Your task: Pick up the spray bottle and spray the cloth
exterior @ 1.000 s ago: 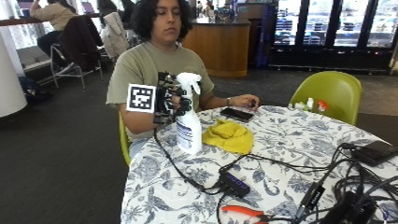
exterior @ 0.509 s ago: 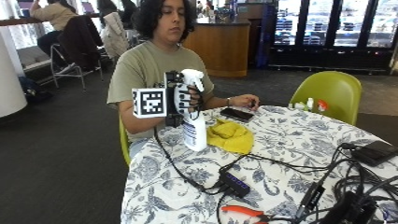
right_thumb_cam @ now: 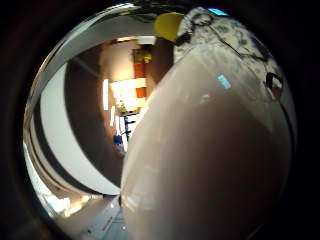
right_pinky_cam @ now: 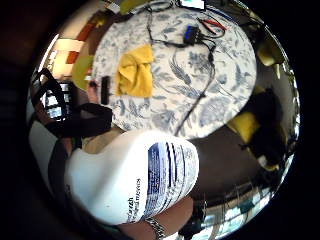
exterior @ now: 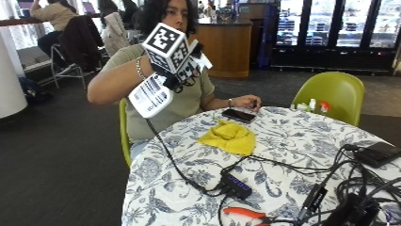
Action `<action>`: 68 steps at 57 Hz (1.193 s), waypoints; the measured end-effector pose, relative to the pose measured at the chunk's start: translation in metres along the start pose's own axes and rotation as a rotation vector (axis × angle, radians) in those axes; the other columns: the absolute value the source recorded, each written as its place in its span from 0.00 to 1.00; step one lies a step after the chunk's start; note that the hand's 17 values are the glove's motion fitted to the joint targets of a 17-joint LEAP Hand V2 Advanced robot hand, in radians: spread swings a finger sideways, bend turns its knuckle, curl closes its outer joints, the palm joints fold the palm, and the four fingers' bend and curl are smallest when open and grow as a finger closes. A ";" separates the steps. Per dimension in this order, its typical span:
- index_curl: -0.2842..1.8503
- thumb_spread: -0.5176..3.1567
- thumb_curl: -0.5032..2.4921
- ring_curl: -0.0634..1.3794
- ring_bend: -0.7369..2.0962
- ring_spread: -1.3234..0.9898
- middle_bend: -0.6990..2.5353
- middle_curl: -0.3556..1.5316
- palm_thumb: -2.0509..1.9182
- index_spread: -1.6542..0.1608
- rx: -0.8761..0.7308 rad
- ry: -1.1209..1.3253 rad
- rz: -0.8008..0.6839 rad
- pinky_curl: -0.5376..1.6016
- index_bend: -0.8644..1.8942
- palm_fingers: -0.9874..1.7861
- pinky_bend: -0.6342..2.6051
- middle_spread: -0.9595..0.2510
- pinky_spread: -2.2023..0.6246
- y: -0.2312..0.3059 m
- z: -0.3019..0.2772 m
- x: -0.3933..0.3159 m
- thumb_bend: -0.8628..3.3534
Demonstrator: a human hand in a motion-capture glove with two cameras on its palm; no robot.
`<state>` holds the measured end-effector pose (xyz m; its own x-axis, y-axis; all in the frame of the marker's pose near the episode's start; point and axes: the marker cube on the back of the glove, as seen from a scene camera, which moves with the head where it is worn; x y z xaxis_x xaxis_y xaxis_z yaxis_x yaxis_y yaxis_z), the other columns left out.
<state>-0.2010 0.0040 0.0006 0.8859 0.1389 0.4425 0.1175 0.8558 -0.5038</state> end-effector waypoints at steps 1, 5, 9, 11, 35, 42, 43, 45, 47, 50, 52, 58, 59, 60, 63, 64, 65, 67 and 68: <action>0.38 0.28 0.41 0.39 0.52 0.49 0.42 0.49 0.78 0.77 -0.029 0.027 0.026 0.46 0.43 0.84 0.34 0.63 0.70 -0.002 0.003 0.000 0.20; 0.39 0.28 0.41 0.39 0.52 0.49 0.42 0.49 0.78 0.77 -0.135 0.150 0.138 0.46 0.43 0.84 0.34 0.63 0.70 -0.016 0.019 0.002 0.20; 0.39 0.28 0.42 0.39 0.52 0.49 0.42 0.49 0.78 0.77 -0.251 0.256 0.240 0.46 0.43 0.84 0.34 0.63 0.71 -0.030 0.040 0.010 0.20; 0.39 0.28 0.42 0.39 0.52 0.49 0.42 0.49 0.78 0.77 -0.302 0.297 0.279 0.46 0.43 0.84 0.34 0.63 0.71 -0.036 0.052 0.014 0.20; 0.41 0.30 0.44 0.39 0.53 0.49 0.42 0.50 0.78 0.77 -0.701 0.501 0.532 0.46 0.41 0.83 0.34 0.64 0.72 -0.073 0.156 0.073 0.20; 0.42 0.31 0.44 0.39 0.53 0.50 0.42 0.49 0.78 0.77 -0.673 0.423 0.446 0.46 0.40 0.82 0.34 0.64 0.72 -0.079 0.150 0.045 0.20; 0.42 0.31 0.44 0.39 0.53 0.50 0.42 0.49 0.78 0.77 -0.656 0.411 0.421 0.46 0.40 0.82 0.34 0.64 0.72 -0.081 0.148 0.037 0.20; 0.42 0.32 0.44 0.39 0.53 0.50 0.42 0.49 0.78 0.77 -0.614 0.384 0.363 0.46 0.40 0.83 0.34 0.64 0.72 -0.084 0.143 0.019 0.20; 0.42 0.32 0.44 0.39 0.53 0.50 0.42 0.49 0.78 0.77 -0.564 0.355 0.293 0.46 0.40 0.83 0.34 0.64 0.72 -0.088 0.138 -0.002 0.20; 0.42 0.32 0.45 0.39 0.52 0.50 0.42 0.50 0.78 0.77 -0.483 0.312 0.176 0.46 0.40 0.83 0.34 0.65 0.72 -0.095 0.130 -0.034 0.20; 0.42 0.32 0.45 0.39 0.52 0.50 0.42 0.49 0.78 0.77 -0.428 0.283 0.093 0.46 0.40 0.82 0.34 0.65 0.72 -0.101 0.123 -0.055 0.20; 0.43 0.33 0.45 0.39 0.52 0.50 0.42 0.49 0.78 0.77 -0.259 0.177 -0.156 0.46 0.39 0.83 0.33 0.64 0.72 -0.121 0.113 -0.119 0.20; 0.43 0.33 0.45 0.39 0.52 0.50 0.42 0.50 0.78 0.77 -0.234 0.152 -0.195 0.46 0.39 0.83 0.33 0.64 0.72 -0.126 0.112 -0.129 0.20; 0.43 0.33 0.45 0.39 0.52 0.50 0.42 0.49 0.78 0.77 -0.212 0.124 -0.235 0.46 0.39 0.83 0.33 0.64 0.72 -0.130 0.112 -0.139 0.20; 0.43 0.33 0.45 0.39 0.52 0.50 0.42 0.50 0.78 0.77 -0.167 0.034 -0.350 0.46 0.39 0.83 0.33 0.64 0.72 -0.144 0.113 -0.164 0.20; 0.43 0.33 0.45 0.39 0.52 0.50 0.42 0.49 0.78 0.77 -0.159 0.003 -0.386 0.46 0.39 0.83 0.33 0.64 0.72 -0.148 0.114 -0.172 0.20; 0.43 0.33 0.45 0.39 0.52 0.50 0.42 0.49 0.78 0.77 -0.152 -0.030 -0.421 0.46 0.39 0.83 0.33 0.64 0.72 -0.152 0.116 -0.178 0.20; 0.43 0.32 0.45 0.39 0.52 0.50 0.42 0.49 0.78 0.77 -0.134 -0.100 -0.487 0.46 0.39 0.83 0.34 0.64 0.72 -0.160 0.120 -0.192 0.20; 0.43 0.32 0.45 0.39 0.52 0.50 0.42 0.50 0.78 0.77 -0.122 -0.137 -0.516 0.46 0.39 0.83 0.34 0.64 0.72 -0.164 0.123 -0.198 0.20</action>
<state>-0.4507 -0.1026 0.0869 0.6343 -0.2129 0.7432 0.5798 0.7669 -0.2752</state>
